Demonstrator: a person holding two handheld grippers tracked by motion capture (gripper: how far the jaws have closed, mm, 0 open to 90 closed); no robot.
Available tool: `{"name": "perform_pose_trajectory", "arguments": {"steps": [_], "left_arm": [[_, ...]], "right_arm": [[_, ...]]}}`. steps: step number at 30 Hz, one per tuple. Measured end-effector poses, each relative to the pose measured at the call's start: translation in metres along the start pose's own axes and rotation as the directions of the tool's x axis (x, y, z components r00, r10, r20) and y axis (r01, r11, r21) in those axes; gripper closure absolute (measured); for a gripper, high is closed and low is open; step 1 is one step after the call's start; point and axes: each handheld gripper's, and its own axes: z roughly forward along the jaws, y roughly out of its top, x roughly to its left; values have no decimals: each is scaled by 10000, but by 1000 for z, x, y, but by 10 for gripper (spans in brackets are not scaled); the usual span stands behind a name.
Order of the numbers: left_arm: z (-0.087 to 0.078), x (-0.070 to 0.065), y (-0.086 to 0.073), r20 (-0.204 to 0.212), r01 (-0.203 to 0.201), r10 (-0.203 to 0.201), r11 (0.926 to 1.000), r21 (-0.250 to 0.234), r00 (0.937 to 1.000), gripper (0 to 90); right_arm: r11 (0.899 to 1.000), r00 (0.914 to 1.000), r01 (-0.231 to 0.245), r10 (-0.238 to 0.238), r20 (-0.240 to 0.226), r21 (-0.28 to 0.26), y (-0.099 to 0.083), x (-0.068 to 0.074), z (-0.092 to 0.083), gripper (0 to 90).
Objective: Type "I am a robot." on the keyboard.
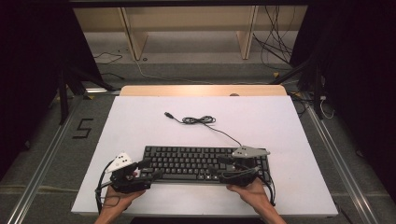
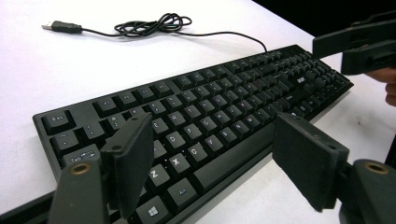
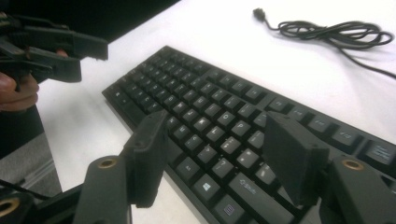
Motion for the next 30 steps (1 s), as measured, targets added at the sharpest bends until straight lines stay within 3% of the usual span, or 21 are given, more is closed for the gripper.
{"name": "perform_pose_trajectory", "arguments": {"steps": [30], "left_arm": [[0,-5,-2,222,-20,20,10000,15,9998,258]], "right_arm": [[9984,9967,42,3,813,-562,-26,-14,-50,382]]}}
